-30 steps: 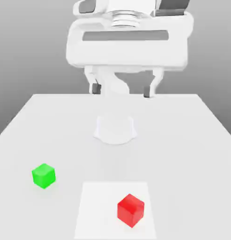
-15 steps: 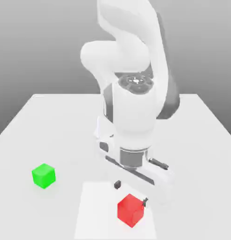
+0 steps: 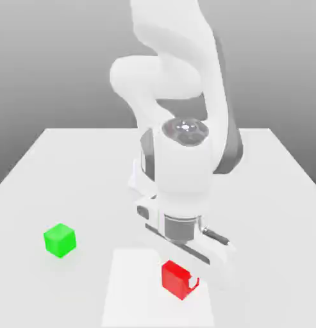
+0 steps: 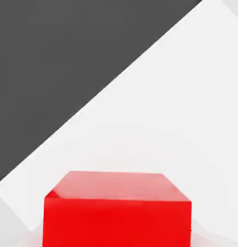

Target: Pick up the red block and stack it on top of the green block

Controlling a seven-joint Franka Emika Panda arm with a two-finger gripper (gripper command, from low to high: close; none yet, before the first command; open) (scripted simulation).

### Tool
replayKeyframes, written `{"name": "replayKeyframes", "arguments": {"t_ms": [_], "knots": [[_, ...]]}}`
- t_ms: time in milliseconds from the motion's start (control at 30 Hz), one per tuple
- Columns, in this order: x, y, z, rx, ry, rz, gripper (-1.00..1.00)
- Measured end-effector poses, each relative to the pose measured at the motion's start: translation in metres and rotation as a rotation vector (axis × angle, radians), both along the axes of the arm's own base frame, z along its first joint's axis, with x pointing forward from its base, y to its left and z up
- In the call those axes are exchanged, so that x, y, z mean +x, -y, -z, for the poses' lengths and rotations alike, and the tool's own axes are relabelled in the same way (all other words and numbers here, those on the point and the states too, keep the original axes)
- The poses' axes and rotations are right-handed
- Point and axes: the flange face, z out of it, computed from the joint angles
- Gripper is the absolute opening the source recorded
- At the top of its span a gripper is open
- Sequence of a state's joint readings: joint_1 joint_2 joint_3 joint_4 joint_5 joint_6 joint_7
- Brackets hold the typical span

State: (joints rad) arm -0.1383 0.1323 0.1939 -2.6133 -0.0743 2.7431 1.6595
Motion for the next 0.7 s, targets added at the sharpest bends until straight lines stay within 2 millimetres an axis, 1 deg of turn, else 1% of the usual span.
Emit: {"name": "replayKeyframes", "arguments": {"t_ms": [33, 67, 100, 167, 200, 267, 367, 400, 467, 567, 600, 700], "knots": [[-0.004, 0.024, -0.005, -0.006, -0.002, 0.054, -1.00], [-0.011, 0.056, -0.009, -0.012, -0.004, 0.127, -1.00], [-0.021, 0.092, -0.013, -0.016, -0.006, 0.213, -1.00], [-0.046, 0.147, -0.020, -0.021, -0.008, 0.356, -1.00], [-0.061, 0.172, -0.023, -0.021, -0.009, 0.427, -1.00], [-0.091, 0.207, -0.030, -0.017, -0.008, 0.541, -1.00], [-0.136, 0.247, -0.036, -0.003, -0.001, 0.698, -1.00], [-0.143, 0.253, -0.032, 0.000, 0.000, 0.723, -1.00], [-0.148, 0.257, -0.016, 0.002, 0.001, 0.742, -1.00], [-0.150, 0.258, 0.012, 0.003, 0.002, 0.748, -1.00], [-0.150, 0.258, 0.021, 0.003, 0.002, 0.747, 1.00], [-0.150, 0.258, 0.021, 0.003, 0.002, 0.747, 1.00]]}}
